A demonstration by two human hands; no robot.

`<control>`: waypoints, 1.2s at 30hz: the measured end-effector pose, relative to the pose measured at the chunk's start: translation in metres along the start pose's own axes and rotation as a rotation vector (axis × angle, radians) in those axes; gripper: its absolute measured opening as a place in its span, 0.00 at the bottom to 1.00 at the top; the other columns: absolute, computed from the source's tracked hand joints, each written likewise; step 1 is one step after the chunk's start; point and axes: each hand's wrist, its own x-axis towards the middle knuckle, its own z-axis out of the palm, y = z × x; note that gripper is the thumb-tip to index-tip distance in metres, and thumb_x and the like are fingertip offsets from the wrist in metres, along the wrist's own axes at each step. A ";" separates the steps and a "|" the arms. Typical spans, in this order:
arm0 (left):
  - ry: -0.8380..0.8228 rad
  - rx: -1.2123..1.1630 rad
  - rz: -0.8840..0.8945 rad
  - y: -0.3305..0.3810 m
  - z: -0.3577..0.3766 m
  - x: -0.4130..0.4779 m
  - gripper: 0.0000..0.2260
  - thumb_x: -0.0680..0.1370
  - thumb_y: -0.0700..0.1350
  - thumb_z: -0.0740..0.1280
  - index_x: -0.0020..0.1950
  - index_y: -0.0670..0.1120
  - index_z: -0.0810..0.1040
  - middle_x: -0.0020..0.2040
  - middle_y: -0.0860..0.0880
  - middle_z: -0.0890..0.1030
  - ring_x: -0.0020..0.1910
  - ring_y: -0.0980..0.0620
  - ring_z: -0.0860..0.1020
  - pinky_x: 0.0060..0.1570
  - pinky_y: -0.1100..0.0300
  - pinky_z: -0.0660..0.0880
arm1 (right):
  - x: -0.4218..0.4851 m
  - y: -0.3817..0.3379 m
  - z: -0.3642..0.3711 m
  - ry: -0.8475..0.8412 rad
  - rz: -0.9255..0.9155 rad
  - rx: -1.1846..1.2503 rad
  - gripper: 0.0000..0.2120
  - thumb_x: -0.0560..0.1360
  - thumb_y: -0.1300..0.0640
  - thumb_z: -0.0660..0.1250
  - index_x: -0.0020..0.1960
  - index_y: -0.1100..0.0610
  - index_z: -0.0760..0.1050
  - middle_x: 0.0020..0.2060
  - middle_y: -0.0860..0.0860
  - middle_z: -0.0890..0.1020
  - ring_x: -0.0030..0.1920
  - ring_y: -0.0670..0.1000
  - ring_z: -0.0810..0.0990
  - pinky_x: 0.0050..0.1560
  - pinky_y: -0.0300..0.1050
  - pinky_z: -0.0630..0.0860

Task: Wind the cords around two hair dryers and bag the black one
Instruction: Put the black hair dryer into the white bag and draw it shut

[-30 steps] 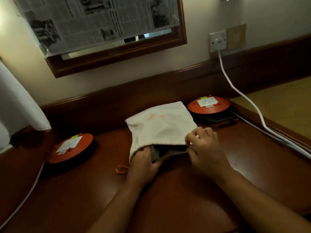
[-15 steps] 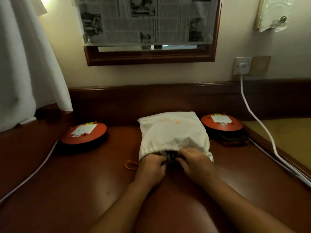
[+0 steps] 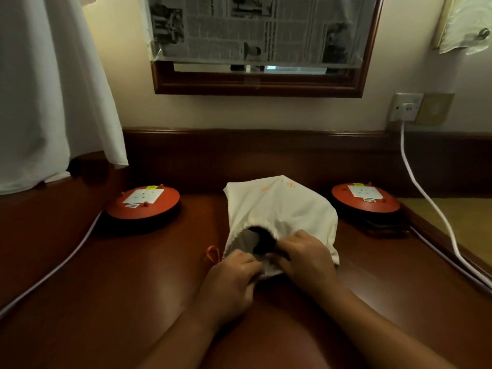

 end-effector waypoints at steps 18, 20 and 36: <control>0.124 0.057 0.048 0.030 0.007 0.012 0.08 0.80 0.53 0.67 0.54 0.49 0.78 0.49 0.51 0.79 0.50 0.50 0.77 0.48 0.51 0.76 | -0.059 0.029 -0.051 -0.007 0.032 0.076 0.04 0.72 0.57 0.71 0.45 0.53 0.76 0.40 0.47 0.76 0.42 0.51 0.75 0.40 0.46 0.72; 0.089 0.045 0.000 0.028 0.013 0.017 0.08 0.80 0.53 0.66 0.55 0.50 0.76 0.49 0.52 0.78 0.48 0.51 0.77 0.47 0.51 0.76 | -0.059 0.022 -0.047 -0.137 0.017 0.115 0.07 0.73 0.59 0.65 0.49 0.54 0.79 0.45 0.48 0.80 0.48 0.50 0.77 0.46 0.44 0.76; 0.082 0.018 -0.283 0.016 0.010 0.025 0.08 0.78 0.54 0.69 0.57 0.58 0.78 0.47 0.54 0.83 0.47 0.51 0.80 0.43 0.55 0.75 | -0.076 0.011 -0.058 -0.179 -0.036 0.201 0.08 0.72 0.61 0.67 0.47 0.49 0.82 0.44 0.42 0.80 0.47 0.46 0.77 0.43 0.46 0.77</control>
